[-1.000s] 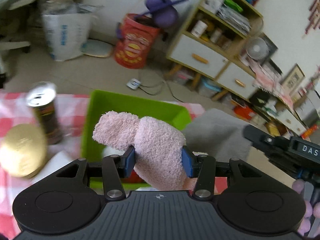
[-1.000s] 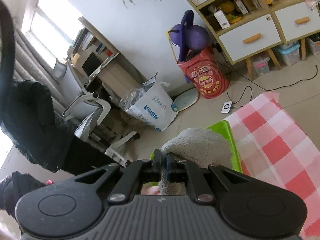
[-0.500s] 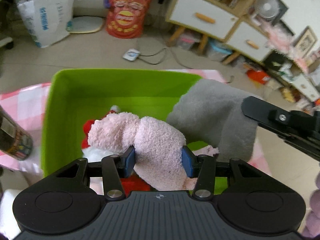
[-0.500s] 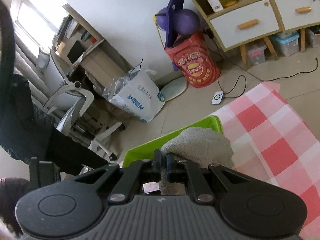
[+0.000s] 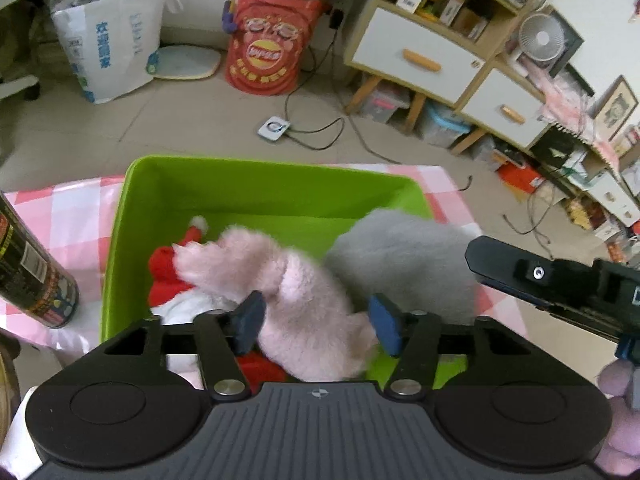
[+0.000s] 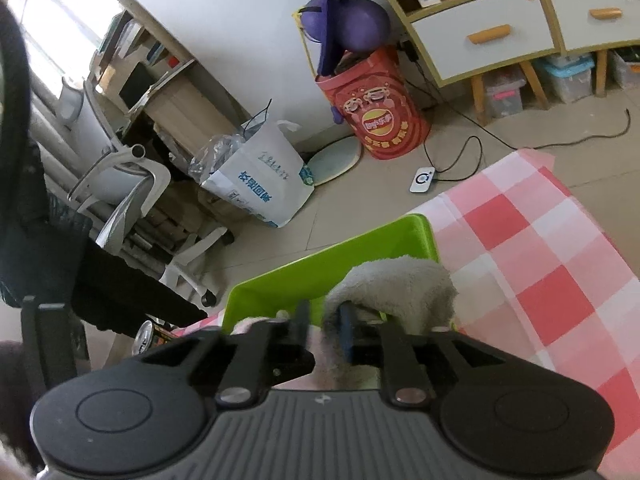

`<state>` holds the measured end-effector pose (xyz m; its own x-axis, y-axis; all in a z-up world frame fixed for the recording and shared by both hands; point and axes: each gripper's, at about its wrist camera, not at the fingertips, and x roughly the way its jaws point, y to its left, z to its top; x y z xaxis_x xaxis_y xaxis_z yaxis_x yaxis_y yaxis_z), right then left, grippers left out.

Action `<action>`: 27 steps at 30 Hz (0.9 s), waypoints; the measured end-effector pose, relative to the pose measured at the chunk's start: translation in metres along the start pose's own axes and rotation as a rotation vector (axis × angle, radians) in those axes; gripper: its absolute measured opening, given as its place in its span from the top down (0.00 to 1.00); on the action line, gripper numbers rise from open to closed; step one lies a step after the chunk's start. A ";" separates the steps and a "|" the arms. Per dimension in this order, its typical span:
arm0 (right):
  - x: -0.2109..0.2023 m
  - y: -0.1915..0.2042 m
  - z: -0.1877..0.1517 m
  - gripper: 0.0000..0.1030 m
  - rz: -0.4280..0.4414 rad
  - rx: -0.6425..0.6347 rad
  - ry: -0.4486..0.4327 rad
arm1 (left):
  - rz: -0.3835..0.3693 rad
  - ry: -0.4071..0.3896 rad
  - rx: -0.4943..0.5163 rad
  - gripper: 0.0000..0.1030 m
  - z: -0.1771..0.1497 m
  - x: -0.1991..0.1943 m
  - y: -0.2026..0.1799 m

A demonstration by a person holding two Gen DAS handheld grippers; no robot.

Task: Organize soft objects
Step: 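Lift the pink plush and grey cloth into the green bin and release, then return to the table and grasp the bunny doll with the left gripper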

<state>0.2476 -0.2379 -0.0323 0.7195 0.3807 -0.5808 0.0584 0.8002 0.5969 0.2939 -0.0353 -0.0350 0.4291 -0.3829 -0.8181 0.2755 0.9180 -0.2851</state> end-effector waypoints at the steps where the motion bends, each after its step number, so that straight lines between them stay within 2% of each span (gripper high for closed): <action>1: -0.003 -0.002 0.001 0.88 0.000 0.013 -0.003 | 0.003 -0.011 0.003 0.26 0.000 -0.003 -0.002; 2: -0.007 -0.003 0.001 0.83 0.001 0.027 -0.005 | 0.009 -0.028 0.007 0.25 -0.002 -0.008 -0.003; 10: -0.046 -0.007 -0.006 0.76 -0.031 0.046 -0.005 | 0.014 -0.072 0.016 0.19 -0.016 -0.051 -0.012; 13: -0.064 -0.005 -0.012 0.69 -0.040 0.040 -0.007 | 0.019 -0.082 0.014 0.15 -0.028 -0.069 -0.014; 18: -0.088 0.002 -0.029 0.64 -0.039 0.024 0.007 | 0.038 -0.089 0.018 0.11 -0.054 -0.095 -0.013; 21: -0.099 0.005 -0.045 0.62 -0.044 0.015 0.039 | 0.065 -0.091 0.014 0.09 -0.076 -0.111 -0.009; 23: -0.105 0.008 -0.056 0.56 -0.035 -0.003 0.060 | 0.089 -0.089 0.014 0.08 -0.091 -0.120 -0.006; 27: -0.109 0.015 -0.081 0.54 -0.012 -0.037 0.108 | 0.115 -0.085 0.004 0.07 -0.116 -0.136 0.005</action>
<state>0.1138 -0.2302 -0.0052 0.6402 0.4169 -0.6452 0.0398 0.8208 0.5699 0.1369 0.0333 0.0172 0.5294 -0.2830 -0.7997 0.2236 0.9559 -0.1903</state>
